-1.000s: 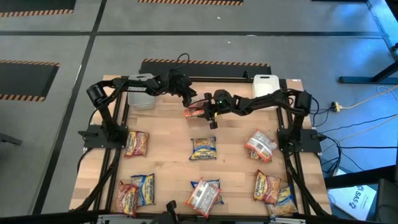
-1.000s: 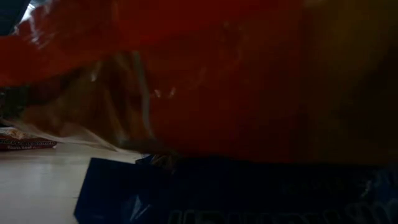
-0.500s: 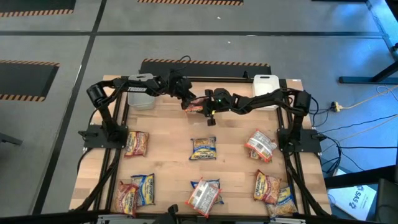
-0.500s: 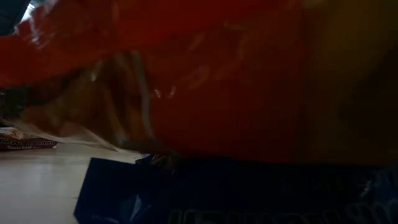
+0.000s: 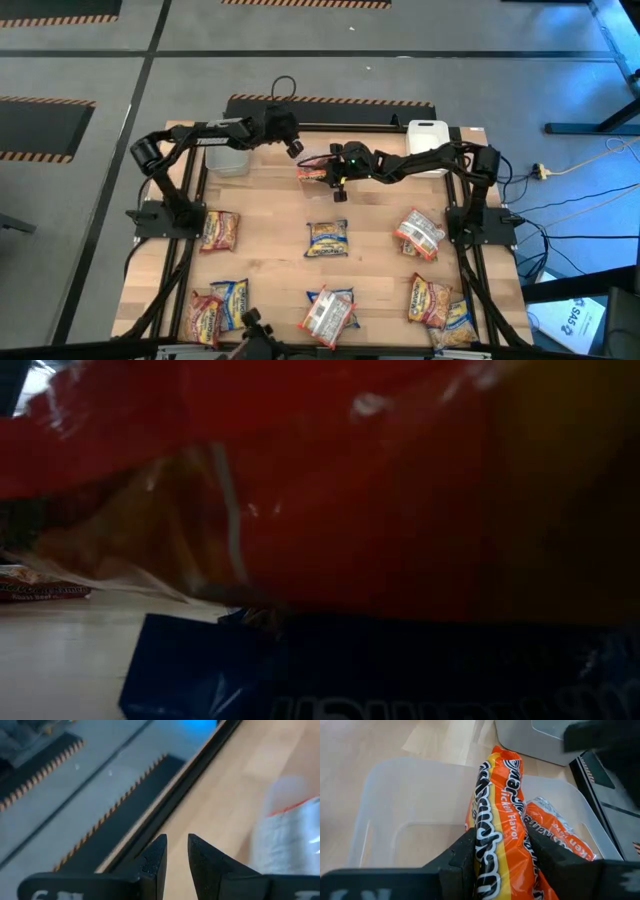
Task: Sort Maruchan noodles
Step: Adjust the orange noodle on the transparent bin
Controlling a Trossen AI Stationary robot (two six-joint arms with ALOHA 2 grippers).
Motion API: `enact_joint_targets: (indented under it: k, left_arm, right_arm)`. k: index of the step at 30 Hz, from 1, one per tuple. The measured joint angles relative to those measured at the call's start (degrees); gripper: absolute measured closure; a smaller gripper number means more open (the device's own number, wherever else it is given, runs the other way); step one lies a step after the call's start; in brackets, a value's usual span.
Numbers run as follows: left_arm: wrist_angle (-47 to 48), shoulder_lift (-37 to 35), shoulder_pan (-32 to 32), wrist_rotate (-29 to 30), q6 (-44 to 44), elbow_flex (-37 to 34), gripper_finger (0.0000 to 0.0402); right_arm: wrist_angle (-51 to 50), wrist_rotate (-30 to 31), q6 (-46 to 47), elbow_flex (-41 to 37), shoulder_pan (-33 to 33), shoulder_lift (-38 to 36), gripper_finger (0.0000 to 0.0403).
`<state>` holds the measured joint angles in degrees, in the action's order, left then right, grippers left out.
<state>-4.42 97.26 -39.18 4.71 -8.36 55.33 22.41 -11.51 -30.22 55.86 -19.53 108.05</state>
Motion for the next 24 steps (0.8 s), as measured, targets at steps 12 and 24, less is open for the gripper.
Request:
enact_joint_targets:
  k: [12, 24]
  left_arm:
    - [1.6, 5.1, -1.8, -29.4, 1.8, -0.1, 0.0331]
    - [2.5, 5.2, 0.4, -32.0, 0.1, -0.1, 0.0331]
  right_arm:
    - [0.0, -0.7, -0.1, 0.0, 0.1, -0.1, 0.0285]
    - [-0.3, -5.1, 1.9, 0.0, -0.5, -0.1, 0.0285]
